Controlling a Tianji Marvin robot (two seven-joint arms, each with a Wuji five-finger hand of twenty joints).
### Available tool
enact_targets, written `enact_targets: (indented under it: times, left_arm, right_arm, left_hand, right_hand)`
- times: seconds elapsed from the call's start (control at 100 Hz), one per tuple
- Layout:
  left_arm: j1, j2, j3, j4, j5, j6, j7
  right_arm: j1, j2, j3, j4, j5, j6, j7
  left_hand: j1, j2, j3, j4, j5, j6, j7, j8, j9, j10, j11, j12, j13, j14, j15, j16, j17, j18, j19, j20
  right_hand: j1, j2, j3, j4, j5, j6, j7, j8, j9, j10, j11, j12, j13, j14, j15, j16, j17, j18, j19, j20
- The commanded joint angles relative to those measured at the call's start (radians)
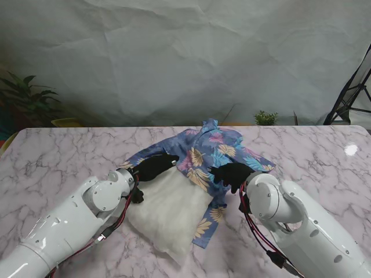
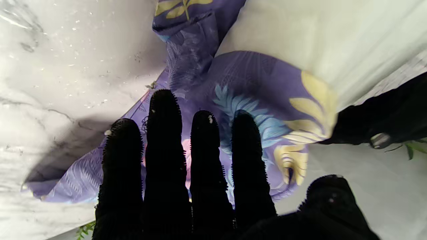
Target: Put a pillowcase on a pillow
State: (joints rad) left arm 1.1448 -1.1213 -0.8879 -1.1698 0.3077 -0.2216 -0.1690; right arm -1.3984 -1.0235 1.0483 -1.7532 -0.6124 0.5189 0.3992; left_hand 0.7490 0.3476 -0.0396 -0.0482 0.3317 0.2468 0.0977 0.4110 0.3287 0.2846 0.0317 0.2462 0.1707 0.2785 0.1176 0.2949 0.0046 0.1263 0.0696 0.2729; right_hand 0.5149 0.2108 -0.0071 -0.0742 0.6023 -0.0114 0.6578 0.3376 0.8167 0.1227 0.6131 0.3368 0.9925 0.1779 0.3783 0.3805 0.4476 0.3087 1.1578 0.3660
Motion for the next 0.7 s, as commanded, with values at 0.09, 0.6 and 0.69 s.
enact_targets:
  times: [0.09,0.6,0.69]
  left_arm:
    - [0.061,0.008,-0.02,-0.029,-0.071,0.005,-0.082]
    - [0.235,0.018,-0.151,-0.215,0.073,0.07,0.036]
    - [0.243,-0.009,-0.157,-0.205,0.084,0.049,0.156]
  right_arm:
    - [0.057,-0.046,-0.029,0.116,0.044,-0.012,-0.105]
    - [0.193,-0.051,-0.071,0.229,-0.042,-0.145,-0.118]
    - [0.112,-0.03,0.01,0.127,-0.148,-0.194,-0.064]
  left_hand:
    - [0.005,0.051,-0.005,0.025,0.087,0.058,0.012,-0.011,0.185,0.027,0.046,0.058,0.187,0.094,0.124,0.05,0.158,0.069,0.069,0.049]
    - [0.137,-0.059,0.0,0.031,0.242,0.051,0.077,0.014,0.353,0.024,0.088,0.147,0.388,0.116,0.437,0.215,0.211,0.228,0.921,0.24]
    - [0.153,-0.093,0.003,0.033,0.297,0.009,0.127,0.032,0.392,0.005,0.169,0.227,0.441,0.099,0.547,0.292,0.278,0.22,1.097,0.322]
  right_hand:
    - [-0.004,0.047,-0.02,0.018,-0.052,0.026,-0.039,-0.035,-0.062,0.015,-0.028,-0.014,-0.054,0.026,-0.049,-0.029,-0.034,0.032,-0.019,-0.019]
    - [-0.07,-0.036,-0.018,0.027,-0.165,-0.016,-0.023,-0.042,-0.196,-0.039,-0.025,-0.01,-0.206,-0.012,-0.095,-0.081,-0.144,-0.026,-0.071,-0.044]
    - [-0.134,-0.074,-0.023,0.025,-0.27,-0.013,-0.073,-0.055,-0.317,-0.044,-0.048,-0.018,-0.324,-0.046,-0.132,-0.097,-0.226,-0.046,-0.116,-0.051]
